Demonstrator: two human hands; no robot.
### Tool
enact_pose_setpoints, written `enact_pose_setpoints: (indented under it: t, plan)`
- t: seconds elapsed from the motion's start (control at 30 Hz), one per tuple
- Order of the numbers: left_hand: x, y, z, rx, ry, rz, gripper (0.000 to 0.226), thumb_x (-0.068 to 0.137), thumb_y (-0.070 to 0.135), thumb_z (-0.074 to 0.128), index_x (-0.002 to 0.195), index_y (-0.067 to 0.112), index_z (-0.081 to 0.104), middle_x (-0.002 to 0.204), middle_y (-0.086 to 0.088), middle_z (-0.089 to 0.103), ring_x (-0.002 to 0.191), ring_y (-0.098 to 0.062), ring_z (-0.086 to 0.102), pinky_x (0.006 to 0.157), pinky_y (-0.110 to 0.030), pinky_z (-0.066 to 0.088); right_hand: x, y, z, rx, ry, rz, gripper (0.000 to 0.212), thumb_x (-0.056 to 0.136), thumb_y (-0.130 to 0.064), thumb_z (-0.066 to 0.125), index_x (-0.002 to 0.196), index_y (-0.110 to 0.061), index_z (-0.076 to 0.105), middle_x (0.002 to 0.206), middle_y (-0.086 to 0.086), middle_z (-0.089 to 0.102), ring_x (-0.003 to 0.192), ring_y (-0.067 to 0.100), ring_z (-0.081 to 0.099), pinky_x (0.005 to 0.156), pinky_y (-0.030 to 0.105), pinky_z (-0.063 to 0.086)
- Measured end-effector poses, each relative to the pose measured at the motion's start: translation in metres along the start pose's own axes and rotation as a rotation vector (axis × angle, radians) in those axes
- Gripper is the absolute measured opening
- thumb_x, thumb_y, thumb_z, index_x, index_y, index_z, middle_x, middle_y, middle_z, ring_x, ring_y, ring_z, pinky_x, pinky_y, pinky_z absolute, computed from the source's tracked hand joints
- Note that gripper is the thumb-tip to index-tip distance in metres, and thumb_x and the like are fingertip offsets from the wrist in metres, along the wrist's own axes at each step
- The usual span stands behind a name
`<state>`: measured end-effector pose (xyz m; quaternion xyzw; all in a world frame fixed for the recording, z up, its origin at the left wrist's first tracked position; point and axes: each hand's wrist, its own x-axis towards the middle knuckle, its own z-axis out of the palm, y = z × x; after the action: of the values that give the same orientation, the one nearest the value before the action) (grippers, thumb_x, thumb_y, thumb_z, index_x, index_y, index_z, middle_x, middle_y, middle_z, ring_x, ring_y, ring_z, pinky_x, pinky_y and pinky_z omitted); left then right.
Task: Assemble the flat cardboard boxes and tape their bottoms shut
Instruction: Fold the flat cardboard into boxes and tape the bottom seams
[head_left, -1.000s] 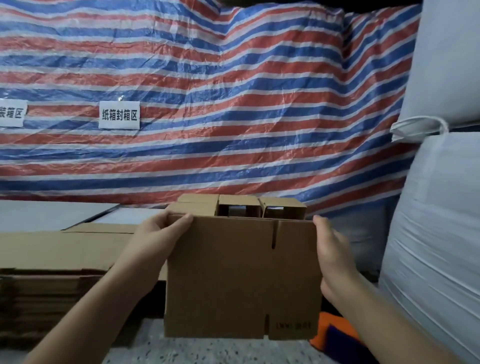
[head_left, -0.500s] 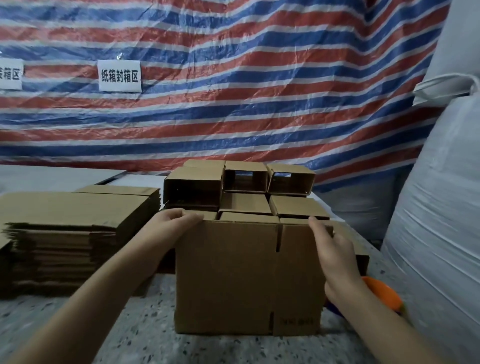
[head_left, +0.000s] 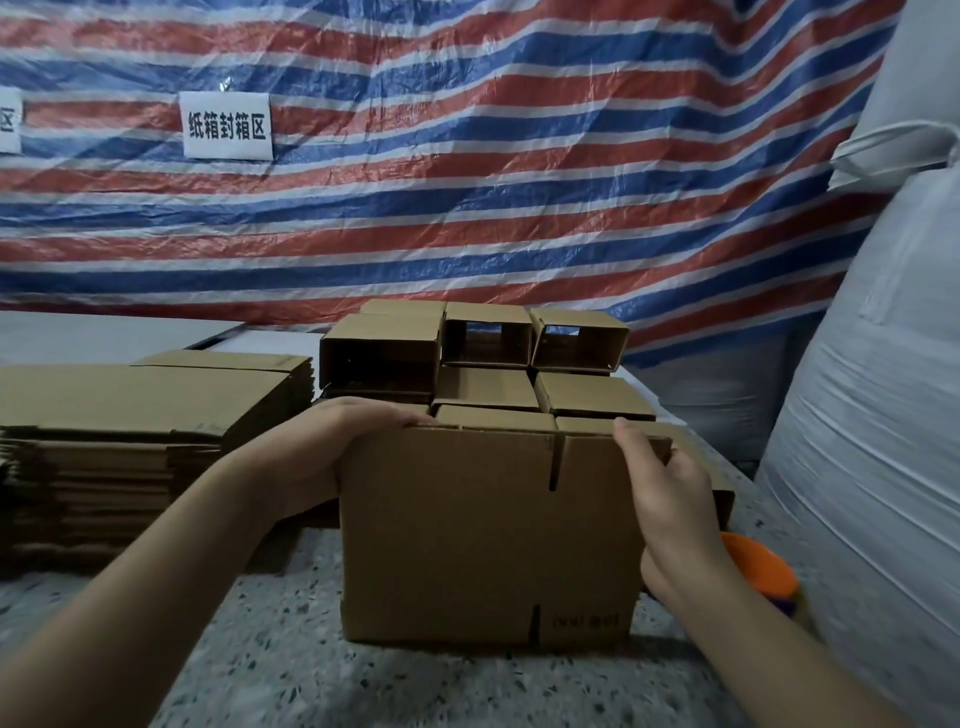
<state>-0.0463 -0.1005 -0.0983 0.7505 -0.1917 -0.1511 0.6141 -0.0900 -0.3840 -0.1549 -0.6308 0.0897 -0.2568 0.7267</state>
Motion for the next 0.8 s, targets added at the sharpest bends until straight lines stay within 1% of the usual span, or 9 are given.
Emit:
enact_pose_setpoints:
  t: [0.17, 0.23, 0.33, 0.4, 0.47, 0.53, 0.6, 0.7, 0.8]
  plan:
    - [-0.001, -0.004, 0.013, -0.066, 0.178, -0.050, 0.026, 0.094, 0.032, 0.054, 0.104, 0.026, 0.078, 0.106, -0.007, 0.074, 0.097, -0.024, 0.071, 0.071, -0.034, 0.055, -0.002, 0.001, -0.002, -0.025, -0.036, 0.024, 0.042, 0.091, -0.050, 0.066, 0.091, -0.008, 0.067, 0.072, 0.005, 0.074, 0.067, 0.022, 0.074, 0.049, 0.027, 0.055]
    - [-0.003, -0.003, 0.016, -0.094, 0.203, -0.073, 0.027, 0.096, 0.029, 0.053, 0.102, 0.025, 0.078, 0.102, -0.009, 0.075, 0.089, -0.023, 0.072, 0.064, -0.031, 0.055, -0.003, 0.000, -0.002, -0.021, -0.049, 0.040, 0.044, 0.090, -0.051, 0.065, 0.095, -0.008, 0.068, 0.078, 0.006, 0.075, 0.071, 0.023, 0.075, 0.053, 0.031, 0.056]
    - [-0.005, -0.001, 0.020, -0.144, 0.232, -0.060, 0.026, 0.097, 0.027, 0.052, 0.105, 0.026, 0.077, 0.100, -0.010, 0.075, 0.083, -0.022, 0.072, 0.060, -0.030, 0.056, -0.005, -0.003, 0.001, 0.007, -0.099, 0.033, 0.047, 0.093, -0.051, 0.060, 0.103, -0.005, 0.065, 0.090, 0.018, 0.072, 0.089, 0.036, 0.072, 0.079, 0.050, 0.060]
    - [-0.003, -0.001, 0.026, -0.186, 0.239, -0.021, 0.028, 0.100, 0.025, 0.048, 0.109, 0.033, 0.073, 0.095, -0.006, 0.076, 0.081, -0.021, 0.073, 0.060, -0.032, 0.056, -0.006, -0.009, 0.003, 0.029, -0.198, 0.008, 0.055, 0.091, -0.056, 0.056, 0.105, -0.004, 0.065, 0.099, 0.027, 0.068, 0.096, 0.040, 0.068, 0.091, 0.053, 0.055]
    - [-0.003, 0.000, 0.036, -0.236, 0.248, 0.009, 0.031, 0.102, 0.022, 0.044, 0.111, 0.039, 0.068, 0.081, 0.002, 0.076, 0.061, -0.013, 0.071, 0.050, -0.028, 0.055, -0.004, -0.013, 0.002, 0.058, -0.348, 0.000, 0.055, 0.080, -0.062, 0.054, 0.092, -0.009, 0.065, 0.081, 0.020, 0.065, 0.079, 0.031, 0.067, 0.073, 0.041, 0.057]
    - [-0.004, -0.001, 0.048, -0.301, 0.281, 0.015, 0.031, 0.102, 0.022, 0.043, 0.115, 0.042, 0.063, 0.086, 0.002, 0.075, 0.052, -0.012, 0.067, 0.047, -0.027, 0.054, -0.003, -0.015, -0.001, 0.107, -0.484, 0.046, 0.045, 0.083, -0.059, 0.051, 0.079, -0.018, 0.068, 0.069, 0.007, 0.061, 0.067, 0.020, 0.063, 0.059, 0.031, 0.053]
    - [-0.005, -0.005, 0.054, -0.359, 0.287, 0.019, 0.029, 0.102, 0.024, 0.045, 0.112, 0.041, 0.065, 0.098, -0.004, 0.072, 0.054, -0.013, 0.066, 0.048, -0.027, 0.054, -0.001, -0.010, -0.006, 0.133, -0.534, 0.111, 0.046, 0.088, -0.057, 0.047, 0.075, -0.023, 0.074, 0.070, 0.005, 0.065, 0.067, 0.016, 0.065, 0.061, 0.029, 0.053]
    - [-0.007, -0.013, 0.062, -0.392, 0.253, 0.032, 0.043, 0.102, 0.029, 0.042, 0.081, 0.035, 0.079, 0.084, -0.007, 0.076, 0.060, -0.014, 0.071, 0.049, -0.026, 0.055, 0.000, -0.004, -0.012, 0.125, -0.544, 0.146, 0.050, 0.084, -0.062, 0.044, 0.072, -0.027, 0.077, 0.072, 0.004, 0.067, 0.068, 0.014, 0.066, 0.065, 0.031, 0.051]
    - [-0.011, -0.023, 0.071, -0.411, 0.349, 0.047, 0.049, 0.096, 0.057, 0.038, 0.079, 0.035, 0.078, 0.079, -0.007, 0.076, 0.068, -0.017, 0.073, 0.051, -0.026, 0.056, 0.002, -0.001, -0.012, 0.109, -0.537, 0.152, 0.054, 0.085, -0.065, 0.042, 0.071, -0.027, 0.077, 0.071, 0.005, 0.068, 0.068, 0.013, 0.068, 0.066, 0.030, 0.051]
